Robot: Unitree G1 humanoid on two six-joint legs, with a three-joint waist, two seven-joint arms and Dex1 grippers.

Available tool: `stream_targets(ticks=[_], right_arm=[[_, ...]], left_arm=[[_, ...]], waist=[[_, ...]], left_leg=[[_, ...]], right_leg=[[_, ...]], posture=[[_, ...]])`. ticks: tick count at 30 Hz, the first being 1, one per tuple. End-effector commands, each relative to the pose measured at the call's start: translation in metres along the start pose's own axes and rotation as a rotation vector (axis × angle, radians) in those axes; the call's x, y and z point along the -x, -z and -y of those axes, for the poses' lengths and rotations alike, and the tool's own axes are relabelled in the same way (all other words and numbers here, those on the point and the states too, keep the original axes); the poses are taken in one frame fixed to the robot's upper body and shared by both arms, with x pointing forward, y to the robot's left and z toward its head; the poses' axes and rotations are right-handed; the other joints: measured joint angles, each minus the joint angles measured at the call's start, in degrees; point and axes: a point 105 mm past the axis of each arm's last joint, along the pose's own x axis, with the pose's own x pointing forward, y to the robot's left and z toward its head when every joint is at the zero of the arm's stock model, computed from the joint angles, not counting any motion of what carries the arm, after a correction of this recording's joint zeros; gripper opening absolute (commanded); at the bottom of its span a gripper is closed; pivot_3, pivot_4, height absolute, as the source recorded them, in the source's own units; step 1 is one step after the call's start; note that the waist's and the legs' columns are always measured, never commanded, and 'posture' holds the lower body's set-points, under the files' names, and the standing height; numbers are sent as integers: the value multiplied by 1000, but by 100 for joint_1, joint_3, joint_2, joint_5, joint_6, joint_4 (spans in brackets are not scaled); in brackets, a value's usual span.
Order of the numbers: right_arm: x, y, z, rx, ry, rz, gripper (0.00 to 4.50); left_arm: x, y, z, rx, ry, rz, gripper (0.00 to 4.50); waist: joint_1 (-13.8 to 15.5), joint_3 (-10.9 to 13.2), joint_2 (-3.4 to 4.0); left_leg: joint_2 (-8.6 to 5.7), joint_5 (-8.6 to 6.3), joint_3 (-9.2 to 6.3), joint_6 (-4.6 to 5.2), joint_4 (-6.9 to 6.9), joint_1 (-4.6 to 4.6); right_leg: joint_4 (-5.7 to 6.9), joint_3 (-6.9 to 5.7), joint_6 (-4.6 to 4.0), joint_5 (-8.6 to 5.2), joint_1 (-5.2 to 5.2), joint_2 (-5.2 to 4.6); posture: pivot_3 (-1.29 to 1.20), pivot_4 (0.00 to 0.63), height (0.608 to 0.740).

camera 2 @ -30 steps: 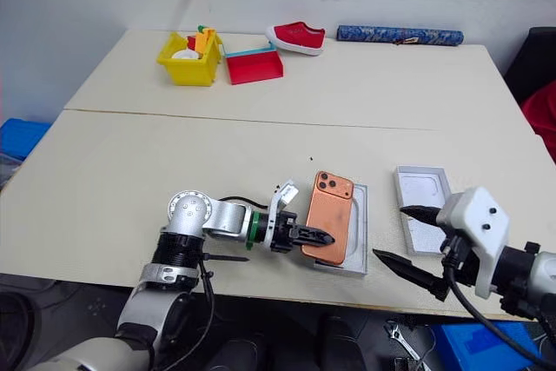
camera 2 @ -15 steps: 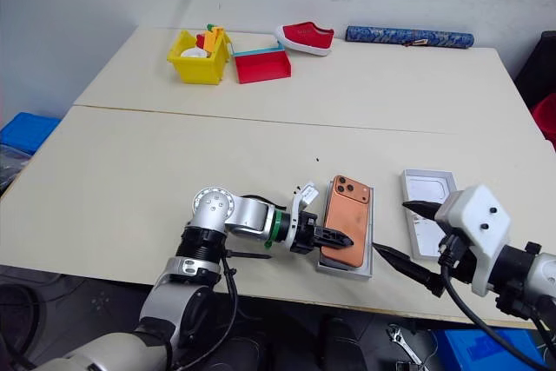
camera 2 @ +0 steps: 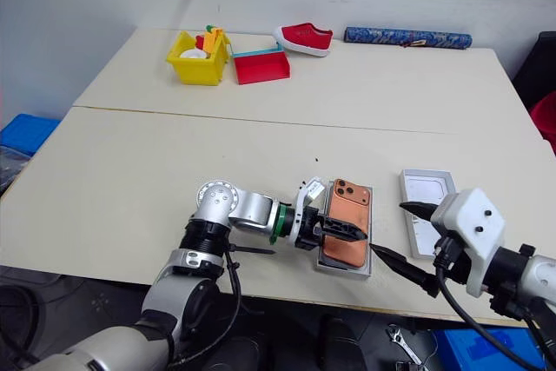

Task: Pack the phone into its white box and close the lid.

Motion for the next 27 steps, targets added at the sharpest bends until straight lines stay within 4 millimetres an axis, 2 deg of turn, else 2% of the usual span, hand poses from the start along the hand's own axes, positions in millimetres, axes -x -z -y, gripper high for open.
stream_targets(ticks=[1,12,16,22,27], right_arm=[[1,-5,0,28,3,13,4500],[-3,-5,-2,20,1,39,4500],[-5,-4,-1,21,2,44,4500],[-6,-4,-2,19,0,52,4500],[-7,-3,-3,15,-1,58,4500]], left_arm=[[2,-4,15,-52,28,-21,4494],[20,-3,33,-217,-32,-134,4494],[21,-4,41,-229,-20,-155,4494],[10,-4,38,-221,-50,-156,4494],[11,0,31,-290,-138,-178,4494]], waist=[[-1,0,0],[-19,0,0],[-3,0,0],[-11,1,-1],[-19,1,-1]], left_leg=[[0,0,0,0,0,0],[0,2,0,-5,-4,3],[-3,2,-1,-4,-4,2],[-3,2,-1,-5,-5,4],[-2,4,0,-8,-7,9]], right_leg=[[0,0,0,0,0,0],[5,1,-1,0,-2,2],[5,0,0,0,-2,1],[0,3,0,0,-2,3],[3,7,-1,0,-2,4]], posture=[[0,150,740],[0,150,740],[0,150,740],[0,150,740],[0,150,740]])
